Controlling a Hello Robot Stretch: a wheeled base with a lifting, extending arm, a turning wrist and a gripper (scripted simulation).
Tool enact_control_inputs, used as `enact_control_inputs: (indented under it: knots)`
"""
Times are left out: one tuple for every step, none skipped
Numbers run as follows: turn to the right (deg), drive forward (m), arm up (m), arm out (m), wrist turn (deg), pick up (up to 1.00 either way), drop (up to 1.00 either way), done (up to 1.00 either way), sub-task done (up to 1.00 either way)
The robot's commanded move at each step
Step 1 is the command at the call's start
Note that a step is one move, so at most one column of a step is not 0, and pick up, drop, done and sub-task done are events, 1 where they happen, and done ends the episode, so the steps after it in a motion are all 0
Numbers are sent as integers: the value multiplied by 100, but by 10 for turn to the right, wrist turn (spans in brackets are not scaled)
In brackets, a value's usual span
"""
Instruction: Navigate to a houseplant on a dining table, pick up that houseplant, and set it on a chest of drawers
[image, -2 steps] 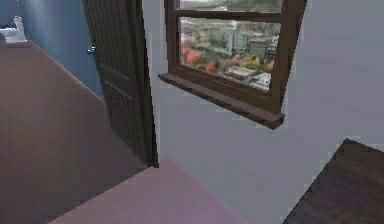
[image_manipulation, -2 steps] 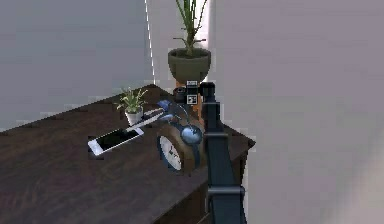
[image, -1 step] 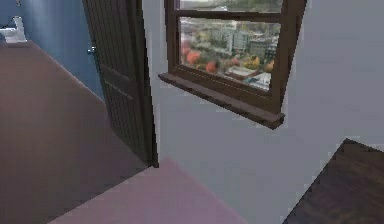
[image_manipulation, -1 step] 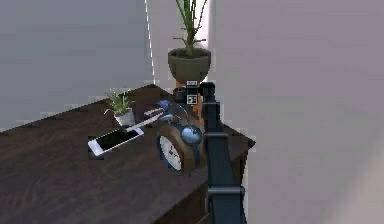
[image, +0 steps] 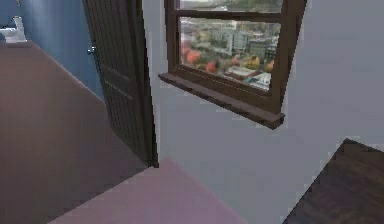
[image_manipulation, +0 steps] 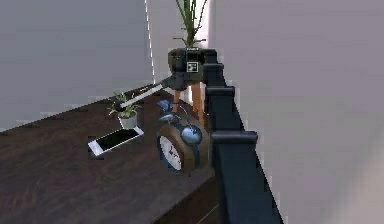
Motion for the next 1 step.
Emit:
enact_control_inputs:
  knots:
    - [0, 0, 0, -8, 0, 0, 0, 0, 0]
